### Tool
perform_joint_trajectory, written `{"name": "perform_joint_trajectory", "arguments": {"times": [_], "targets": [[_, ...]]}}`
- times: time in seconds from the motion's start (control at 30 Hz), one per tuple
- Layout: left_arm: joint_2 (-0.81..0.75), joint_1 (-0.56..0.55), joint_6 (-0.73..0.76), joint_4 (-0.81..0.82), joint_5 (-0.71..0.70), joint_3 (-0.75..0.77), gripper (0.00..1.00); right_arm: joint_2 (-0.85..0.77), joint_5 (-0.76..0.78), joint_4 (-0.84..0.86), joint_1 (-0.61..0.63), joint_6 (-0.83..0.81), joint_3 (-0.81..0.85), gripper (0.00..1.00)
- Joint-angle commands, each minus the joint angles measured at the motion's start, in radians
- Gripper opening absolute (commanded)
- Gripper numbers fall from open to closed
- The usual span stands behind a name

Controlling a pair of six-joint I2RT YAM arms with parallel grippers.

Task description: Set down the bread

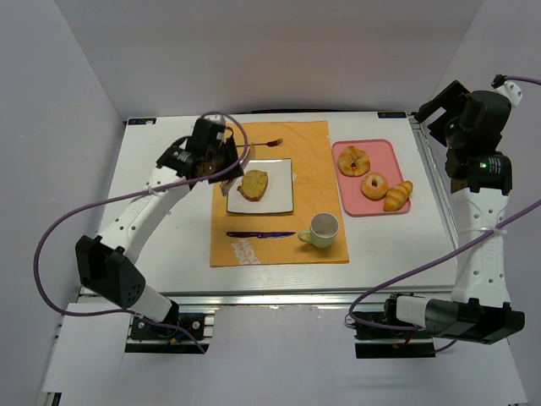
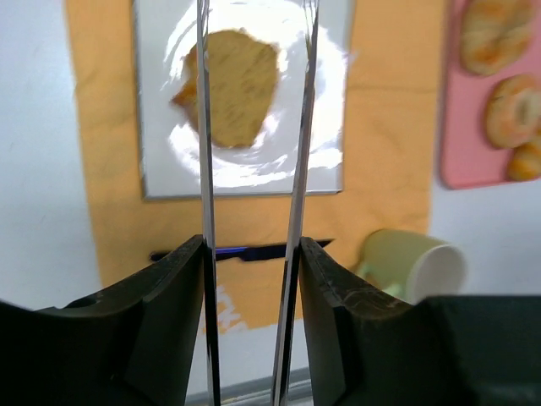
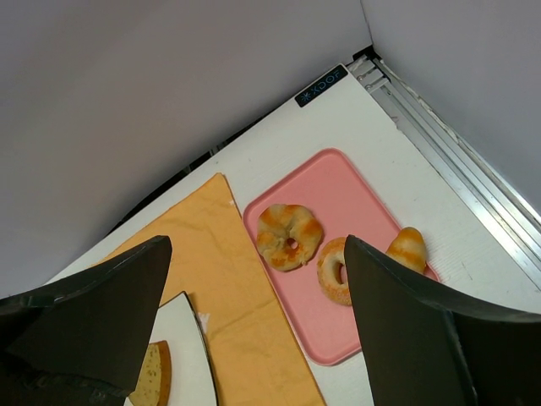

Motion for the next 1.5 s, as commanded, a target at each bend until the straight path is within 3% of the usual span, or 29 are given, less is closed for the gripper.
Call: {"name": "perform_joint_trajectory", "arguments": {"times": [0.0, 0.13, 0.17, 0.27, 0.47, 0.93, 1.47], "targets": [[0.107, -0.027, 0.045, 0.061, 0.128, 0.197, 0.56, 0.012, 0.041, 0.030, 0.005, 0.020, 0.032, 0.89], [0.397, -0.129, 0.137, -0.026, 0.195, 0.568, 0.56, 0.049, 0.150, 0.004, 0.003, 0.052, 0.074, 0.89], [0.466, -0.149, 0.168, -0.088, 0.205, 0.752, 0.56, 0.054, 0.175, 0.006, 0.000, 0.054, 0.086, 0.89], [0.700, -0.189, 0.140, -0.121, 0.328, 0.991, 0.56, 0.078, 0.201, -0.001, -0.024, 0.062, 0.121, 0.89], [0.748, -0.229, 0.042, 0.129, 0.451, 0.814, 0.56, 0.092, 0.209, 0.003, -0.119, 0.063, 0.167, 0.89], [0.869, -0.306, -0.007, 0.189, 0.498, 0.868, 0.60, 0.031, 0.181, 0.018, -0.173, 0.043, 0.065, 0.89], [0.924, -0.346, 0.007, 0.167, 0.478, 0.857, 0.57, -0.017, 0.169, 0.024, -0.175, 0.036, 0.008, 0.89]]}}
